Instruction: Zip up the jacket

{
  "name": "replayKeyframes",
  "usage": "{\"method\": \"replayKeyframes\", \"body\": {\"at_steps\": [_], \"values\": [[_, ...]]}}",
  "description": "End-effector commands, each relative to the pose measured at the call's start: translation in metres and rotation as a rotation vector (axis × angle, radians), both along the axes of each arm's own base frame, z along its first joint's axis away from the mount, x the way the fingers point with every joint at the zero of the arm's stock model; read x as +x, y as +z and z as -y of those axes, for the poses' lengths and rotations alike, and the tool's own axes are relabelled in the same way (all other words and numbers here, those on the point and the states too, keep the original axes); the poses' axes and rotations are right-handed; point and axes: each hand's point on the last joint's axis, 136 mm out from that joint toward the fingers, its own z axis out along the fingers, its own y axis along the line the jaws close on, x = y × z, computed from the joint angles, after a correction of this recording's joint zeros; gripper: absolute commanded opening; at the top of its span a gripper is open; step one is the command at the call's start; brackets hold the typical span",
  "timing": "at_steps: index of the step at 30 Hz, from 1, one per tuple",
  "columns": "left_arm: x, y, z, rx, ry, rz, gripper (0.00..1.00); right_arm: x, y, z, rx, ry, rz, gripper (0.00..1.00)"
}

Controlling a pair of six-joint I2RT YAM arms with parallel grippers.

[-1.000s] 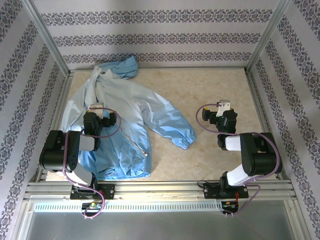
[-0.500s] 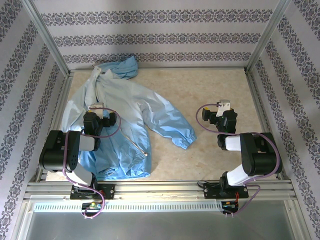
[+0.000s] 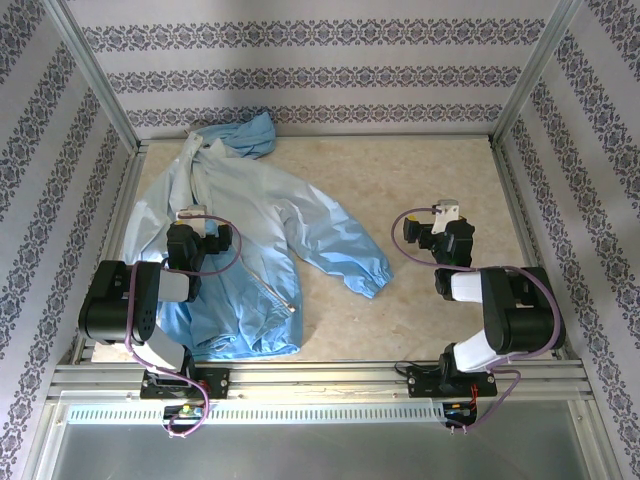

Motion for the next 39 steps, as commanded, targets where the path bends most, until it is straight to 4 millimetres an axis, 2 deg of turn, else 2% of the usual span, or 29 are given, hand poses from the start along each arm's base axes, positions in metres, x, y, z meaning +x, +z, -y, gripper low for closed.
{"method": "replayKeyframes", "body": {"at_steps": [1,5,7,9,12,15,17,19,23,27,30,32,34,36,39], "values": [[-0.005,0.014,0.002,0.0,-0.002,0.062,1.0,0.004,0.032,-0.008,-0.024,0.03,0.043,0.98],[-0.018,0.037,-0.004,-0.011,0.044,0.089,1.0,0.0,0.047,-0.006,-0.003,-0.039,-0.075,0.98],[-0.023,0.043,-0.006,-0.042,0.069,0.039,1.0,0.001,0.056,-0.015,0.017,-0.026,-0.13,0.98],[-0.031,0.048,-0.007,-0.063,0.086,-0.001,1.0,0.004,0.065,-0.031,-0.001,0.009,-0.156,0.98],[-0.05,0.051,-0.014,-0.112,0.152,-0.048,0.99,0.006,0.068,-0.062,-0.032,0.067,-0.21,0.98],[-0.082,0.049,-0.031,-0.159,0.297,-0.181,0.94,0.008,0.063,-0.097,-0.078,0.114,-0.292,0.97],[-0.102,0.045,-0.038,-0.212,0.377,-0.261,0.89,0.006,0.06,-0.133,-0.102,0.188,-0.319,0.94],[-0.117,0.036,-0.036,-0.27,0.403,-0.34,0.85,0.003,0.055,-0.172,-0.105,0.258,-0.331,0.92],[-0.141,0.007,-0.033,-0.396,0.493,-0.488,0.76,-0.01,0.038,-0.267,-0.05,0.451,-0.394,0.84],[-0.145,-0.02,-0.024,-0.483,0.491,-0.587,0.7,-0.028,0.001,-0.35,-0.007,0.615,-0.536,0.66],[-0.142,-0.037,-0.01,-0.531,0.447,-0.648,0.59,-0.041,-0.026,-0.39,-0.005,0.681,-0.602,0.57],[-0.139,-0.048,0.001,-0.561,0.41,-0.681,0.51,-0.046,-0.042,-0.404,0.01,0.703,-0.642,0.51],[-0.137,-0.057,0.017,-0.562,0.364,-0.712,0.46,-0.049,-0.058,-0.407,0.016,0.701,-0.681,0.45],[-0.133,-0.064,0.032,-0.545,0.324,-0.735,0.45,-0.049,-0.07,-0.401,0.008,0.679,-0.702,0.42],[-0.122,-0.071,0.061,-0.519,0.253,-0.758,0.44,-0.046,-0.09,-0.378,-0.006,0.626,-0.737,0.37]]}}
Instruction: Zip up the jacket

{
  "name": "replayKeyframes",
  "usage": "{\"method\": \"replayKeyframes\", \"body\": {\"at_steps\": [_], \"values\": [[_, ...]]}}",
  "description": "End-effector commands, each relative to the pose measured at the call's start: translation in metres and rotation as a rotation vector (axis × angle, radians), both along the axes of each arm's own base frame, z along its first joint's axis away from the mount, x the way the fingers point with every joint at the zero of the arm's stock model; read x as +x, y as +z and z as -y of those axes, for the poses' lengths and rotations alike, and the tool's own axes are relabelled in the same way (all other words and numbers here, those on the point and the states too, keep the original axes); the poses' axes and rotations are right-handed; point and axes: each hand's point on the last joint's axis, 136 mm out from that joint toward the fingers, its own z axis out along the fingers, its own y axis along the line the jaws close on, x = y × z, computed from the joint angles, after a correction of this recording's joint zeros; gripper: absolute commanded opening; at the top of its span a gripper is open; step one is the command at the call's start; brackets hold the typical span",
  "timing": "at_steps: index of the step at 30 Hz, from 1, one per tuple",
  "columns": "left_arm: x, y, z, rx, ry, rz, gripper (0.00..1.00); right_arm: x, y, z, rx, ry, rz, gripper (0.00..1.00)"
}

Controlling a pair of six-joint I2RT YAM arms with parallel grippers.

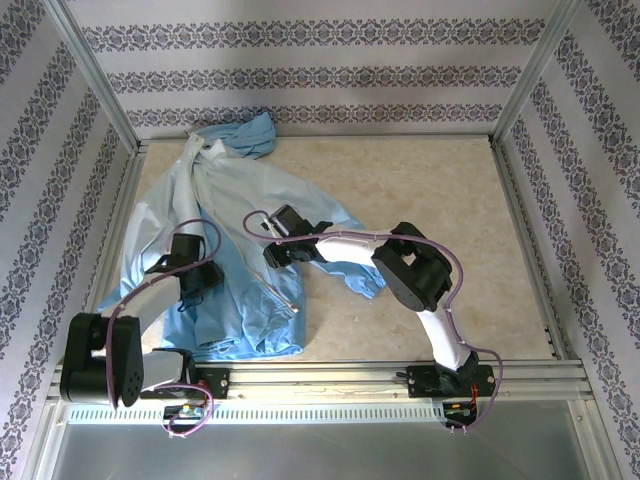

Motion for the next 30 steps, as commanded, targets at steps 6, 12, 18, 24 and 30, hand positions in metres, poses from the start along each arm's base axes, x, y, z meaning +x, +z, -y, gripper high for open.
{"method": "replayKeyframes", "body": {"at_steps": [6,12,18,24,30], "values": [[0.052,-0.009,0.115,-0.077,-0.277,-0.025,0.41,0.012,-0.035,0.103,-0.048,-0.266,-0.155,0.32],[0.097,-0.003,0.213,-0.076,-0.479,0.003,0.39,0.012,-0.027,0.205,-0.035,-0.546,-0.193,0.32],[0.114,0.006,0.265,-0.116,-0.563,0.027,0.39,0.009,-0.008,0.265,-0.02,-0.647,-0.221,0.32],[0.103,0.048,0.232,-0.05,-0.574,0.08,0.5,0.009,0.027,0.271,-0.013,-0.621,-0.197,0.43],[0.061,0.071,0.197,0.028,-0.635,0.09,0.54,-0.002,0.051,0.242,-0.001,-0.522,-0.173,0.49]]}}
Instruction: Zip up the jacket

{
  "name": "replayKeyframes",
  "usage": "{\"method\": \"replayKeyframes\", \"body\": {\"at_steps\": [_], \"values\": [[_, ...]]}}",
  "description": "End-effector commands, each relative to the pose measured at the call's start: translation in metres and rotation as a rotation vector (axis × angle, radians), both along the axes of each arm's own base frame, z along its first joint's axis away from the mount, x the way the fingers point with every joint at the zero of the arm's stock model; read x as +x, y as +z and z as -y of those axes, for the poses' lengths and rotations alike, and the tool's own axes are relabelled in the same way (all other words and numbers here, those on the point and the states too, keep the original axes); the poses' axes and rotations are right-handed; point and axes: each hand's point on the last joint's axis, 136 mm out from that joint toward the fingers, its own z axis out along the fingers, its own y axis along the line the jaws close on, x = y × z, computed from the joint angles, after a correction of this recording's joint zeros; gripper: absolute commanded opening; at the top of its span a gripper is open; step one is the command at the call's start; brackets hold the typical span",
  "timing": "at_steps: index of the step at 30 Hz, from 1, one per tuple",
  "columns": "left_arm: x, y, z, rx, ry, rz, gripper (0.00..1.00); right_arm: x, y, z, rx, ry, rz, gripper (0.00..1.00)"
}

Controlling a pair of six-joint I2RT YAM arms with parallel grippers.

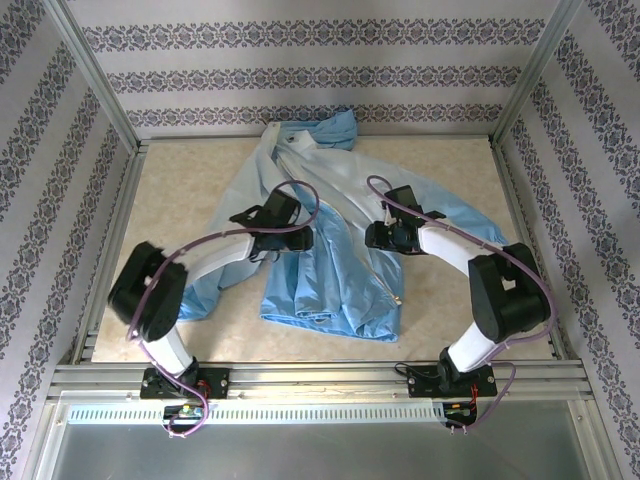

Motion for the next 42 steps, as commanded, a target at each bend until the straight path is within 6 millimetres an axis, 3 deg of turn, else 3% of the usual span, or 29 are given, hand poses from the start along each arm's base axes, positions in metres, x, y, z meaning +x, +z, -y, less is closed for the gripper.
{"method": "replayKeyframes", "body": {"at_steps": [1,3,6,11,13,17,19,25,28,33,34,38,42], "values": [[-0.034,-0.007,-0.02,0.123,-0.073,-0.038,0.55,-0.014,0.011,-0.025,0.003,0.096,-0.008,0.49],[-0.053,-0.012,-0.015,0.174,-0.119,-0.05,0.58,-0.019,0.005,-0.039,-0.001,0.128,-0.017,0.49],[-0.078,-0.022,0.011,0.176,-0.185,-0.057,0.63,-0.022,-0.012,-0.057,0.005,0.149,-0.055,0.48],[-0.088,-0.051,0.03,0.176,-0.181,-0.078,0.67,-0.016,-0.032,-0.082,-0.021,0.182,-0.087,0.39],[-0.086,-0.057,0.02,0.231,-0.149,-0.084,0.58,-0.011,-0.04,-0.084,-0.038,0.182,-0.097,0.36],[-0.08,-0.049,-0.01,0.264,-0.075,-0.045,0.3,-0.002,-0.052,-0.075,-0.081,0.181,-0.118,0.35],[-0.082,-0.048,-0.037,0.261,-0.002,-0.049,0.18,0.003,-0.057,-0.068,-0.086,0.175,-0.13,0.34],[-0.102,-0.041,-0.109,0.11,0.195,-0.056,0.06,0.013,-0.061,-0.065,-0.081,0.173,-0.129,0.35],[-0.109,-0.028,-0.117,0.026,0.214,0.0,0.0,0.013,-0.053,-0.075,-0.044,0.188,-0.115,0.37],[-0.107,0.001,-0.098,-0.142,0.175,0.088,0.0,0.007,-0.021,-0.092,0.002,0.248,-0.07,0.46],[-0.105,0.006,-0.091,-0.174,0.16,0.093,0.04,0.006,-0.013,-0.094,0.011,0.255,-0.06,0.48],[-0.109,0.012,-0.064,-0.193,0.054,0.076,0.43,0.001,0.011,-0.094,0.036,0.26,-0.035,0.52],[-0.119,-0.007,-0.046,-0.098,-0.029,-0.011,0.55,-0.009,0.022,-0.089,0.029,0.272,-0.04,0.54]]}}
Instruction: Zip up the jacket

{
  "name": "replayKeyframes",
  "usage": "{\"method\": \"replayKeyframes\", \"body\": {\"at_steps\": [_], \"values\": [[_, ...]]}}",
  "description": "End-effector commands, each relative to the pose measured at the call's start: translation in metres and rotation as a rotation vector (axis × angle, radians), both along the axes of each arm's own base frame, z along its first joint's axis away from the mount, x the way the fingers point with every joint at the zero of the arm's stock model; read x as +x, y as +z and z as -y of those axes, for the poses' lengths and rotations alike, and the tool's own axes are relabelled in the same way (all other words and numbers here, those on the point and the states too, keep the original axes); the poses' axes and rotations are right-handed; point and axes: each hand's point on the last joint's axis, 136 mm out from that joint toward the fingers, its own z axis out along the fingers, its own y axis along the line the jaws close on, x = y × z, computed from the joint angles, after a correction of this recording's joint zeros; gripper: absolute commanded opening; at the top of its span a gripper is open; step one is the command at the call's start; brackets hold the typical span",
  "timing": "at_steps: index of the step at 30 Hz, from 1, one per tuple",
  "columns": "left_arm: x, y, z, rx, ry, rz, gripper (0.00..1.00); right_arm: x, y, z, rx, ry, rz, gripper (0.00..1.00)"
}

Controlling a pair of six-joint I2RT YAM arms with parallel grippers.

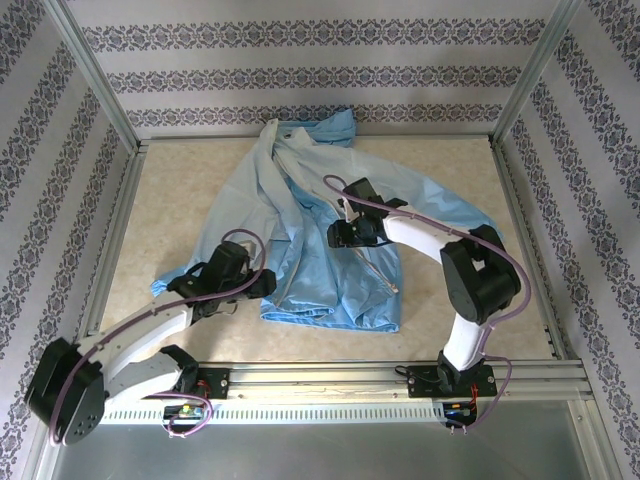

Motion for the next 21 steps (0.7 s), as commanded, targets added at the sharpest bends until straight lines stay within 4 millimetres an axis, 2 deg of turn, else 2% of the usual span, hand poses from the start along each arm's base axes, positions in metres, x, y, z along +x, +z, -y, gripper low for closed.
{"method": "replayKeyframes", "body": {"at_steps": [1,3,4,5,7,9,12,14,16,19,21], "values": [[-0.003,-0.006,0.016,0.039,-0.064,-0.043,0.55,-0.016,0.015,0.003,-0.009,0.036,-0.011,0.54],[-0.008,-0.017,0.019,0.065,-0.065,-0.08,0.53,-0.026,0.014,0.012,-0.032,0.04,-0.019,0.54],[-0.009,-0.019,0.021,0.066,-0.069,-0.086,0.41,-0.032,0.011,0.018,-0.052,0.037,-0.023,0.54],[-0.011,-0.019,0.023,0.064,-0.072,-0.083,0.24,-0.04,0.007,0.026,-0.076,0.029,-0.031,0.54],[-0.01,-0.01,0.022,0.058,-0.061,-0.056,0.0,-0.054,0.0,0.038,-0.104,0.016,-0.051,0.53],[-0.008,0.01,0.021,0.041,-0.055,-0.015,0.0,-0.066,-0.006,0.043,-0.099,0.009,-0.069,0.48],[-0.007,0.049,0.022,-0.008,-0.064,0.058,0.0,-0.079,-0.018,0.041,-0.035,-0.011,-0.111,0.33],[-0.005,0.074,0.03,-0.074,-0.074,0.098,0.0,-0.086,-0.026,0.032,0.03,-0.013,-0.16,0.25],[-0.002,0.09,0.047,-0.18,-0.088,0.12,0.0,-0.089,-0.033,0.026,0.044,-0.004,-0.173,0.22],[0.004,0.102,0.08,-0.338,-0.122,0.148,0.0,-0.09,-0.032,0.019,0.083,-0.009,-0.184,0.21],[0.008,0.097,0.094,-0.372,-0.134,0.155,0.0,-0.088,-0.019,0.019,0.103,-0.019,-0.145,0.23]]}}
